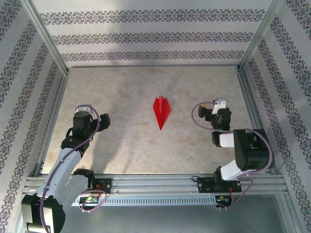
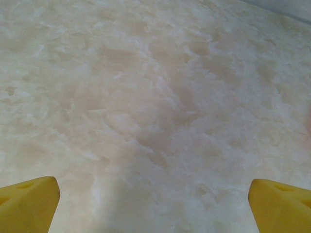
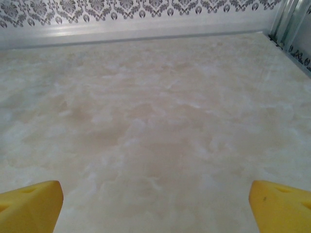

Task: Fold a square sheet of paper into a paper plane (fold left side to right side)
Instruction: Reset both arms

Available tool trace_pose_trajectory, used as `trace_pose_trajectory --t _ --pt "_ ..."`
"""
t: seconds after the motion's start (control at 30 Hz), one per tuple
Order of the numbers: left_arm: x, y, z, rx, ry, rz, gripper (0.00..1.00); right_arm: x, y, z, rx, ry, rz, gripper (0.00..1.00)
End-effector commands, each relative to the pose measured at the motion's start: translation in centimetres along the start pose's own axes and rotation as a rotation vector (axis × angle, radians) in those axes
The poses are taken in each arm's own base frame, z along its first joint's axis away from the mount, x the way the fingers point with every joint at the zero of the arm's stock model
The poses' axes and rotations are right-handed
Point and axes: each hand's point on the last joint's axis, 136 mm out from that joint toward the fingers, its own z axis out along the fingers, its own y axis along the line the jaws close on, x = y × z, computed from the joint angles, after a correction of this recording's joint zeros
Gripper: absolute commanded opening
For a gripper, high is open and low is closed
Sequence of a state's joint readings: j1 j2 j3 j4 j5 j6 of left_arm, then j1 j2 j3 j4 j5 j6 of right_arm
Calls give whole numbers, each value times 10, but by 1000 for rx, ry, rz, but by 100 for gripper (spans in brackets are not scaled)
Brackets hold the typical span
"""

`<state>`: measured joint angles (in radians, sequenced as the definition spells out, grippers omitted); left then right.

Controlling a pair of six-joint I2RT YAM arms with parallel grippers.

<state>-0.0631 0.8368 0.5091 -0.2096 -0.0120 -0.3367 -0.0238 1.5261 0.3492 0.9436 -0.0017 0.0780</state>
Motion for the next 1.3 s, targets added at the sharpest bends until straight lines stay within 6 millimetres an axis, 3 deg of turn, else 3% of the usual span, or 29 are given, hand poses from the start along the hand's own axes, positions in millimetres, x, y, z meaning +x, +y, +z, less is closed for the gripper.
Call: trace_pose_trajectory --t 0.0,0.43,0.83,1.03,1.27 --pt "-6 9 7 -34 -40 49 100 -12 2 2 -5 -32 -14 98" --pt "-25 41 43 -212 -243 125 100 -11 5 2 -5 -31 -27 98" --pt "-33 10 82 -49 -337 236 100 -11 5 3 -2 -28 -28 98" --pt "-34 9 87 -19 -377 261 100 -12 6 3 -3 -29 -31 98" --pt "-19 14 93 23 -442 243 99 -11 5 3 -2 -28 -31 98"
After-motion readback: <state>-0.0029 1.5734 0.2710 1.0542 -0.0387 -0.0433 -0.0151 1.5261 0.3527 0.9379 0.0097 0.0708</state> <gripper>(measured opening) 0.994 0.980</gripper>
